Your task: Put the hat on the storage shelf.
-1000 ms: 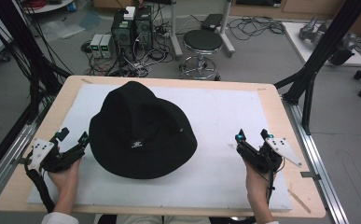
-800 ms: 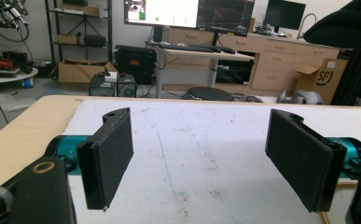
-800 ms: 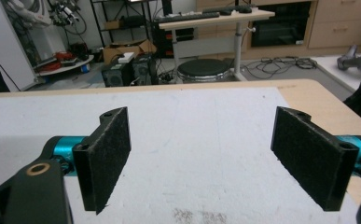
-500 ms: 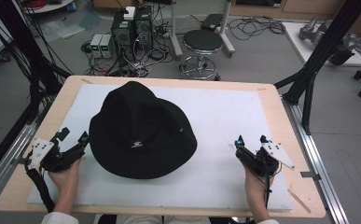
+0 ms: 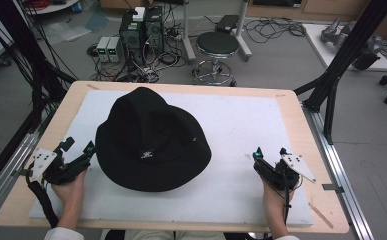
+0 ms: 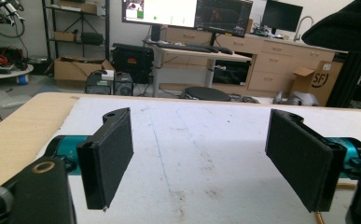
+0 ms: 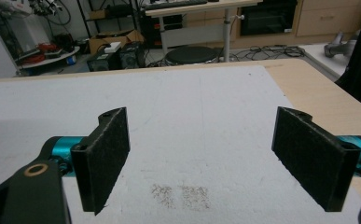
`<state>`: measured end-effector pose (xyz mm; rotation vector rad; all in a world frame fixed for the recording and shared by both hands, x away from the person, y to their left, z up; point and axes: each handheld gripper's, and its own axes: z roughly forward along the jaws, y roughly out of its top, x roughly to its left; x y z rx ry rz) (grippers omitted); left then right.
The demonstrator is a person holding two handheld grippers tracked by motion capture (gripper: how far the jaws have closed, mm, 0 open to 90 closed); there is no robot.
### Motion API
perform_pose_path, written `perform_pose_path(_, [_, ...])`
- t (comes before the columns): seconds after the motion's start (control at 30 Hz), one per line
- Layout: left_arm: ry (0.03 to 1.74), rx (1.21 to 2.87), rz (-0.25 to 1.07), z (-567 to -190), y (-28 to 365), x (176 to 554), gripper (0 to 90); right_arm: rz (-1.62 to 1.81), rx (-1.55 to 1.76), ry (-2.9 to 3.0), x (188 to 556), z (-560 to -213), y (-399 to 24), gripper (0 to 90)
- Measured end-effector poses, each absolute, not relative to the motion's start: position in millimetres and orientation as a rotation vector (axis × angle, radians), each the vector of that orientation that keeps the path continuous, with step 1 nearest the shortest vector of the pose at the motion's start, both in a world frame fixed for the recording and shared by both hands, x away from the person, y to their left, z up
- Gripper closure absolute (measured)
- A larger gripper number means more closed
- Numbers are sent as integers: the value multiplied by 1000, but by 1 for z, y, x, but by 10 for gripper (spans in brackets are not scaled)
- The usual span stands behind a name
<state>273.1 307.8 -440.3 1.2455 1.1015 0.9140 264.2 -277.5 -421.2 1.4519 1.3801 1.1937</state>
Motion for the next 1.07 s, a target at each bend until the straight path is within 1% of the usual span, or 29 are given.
perform_pose_path(1.07, [1106, 1255, 896, -442, 308, 275, 234, 1225, 1469, 1378, 264, -421, -280, 181])
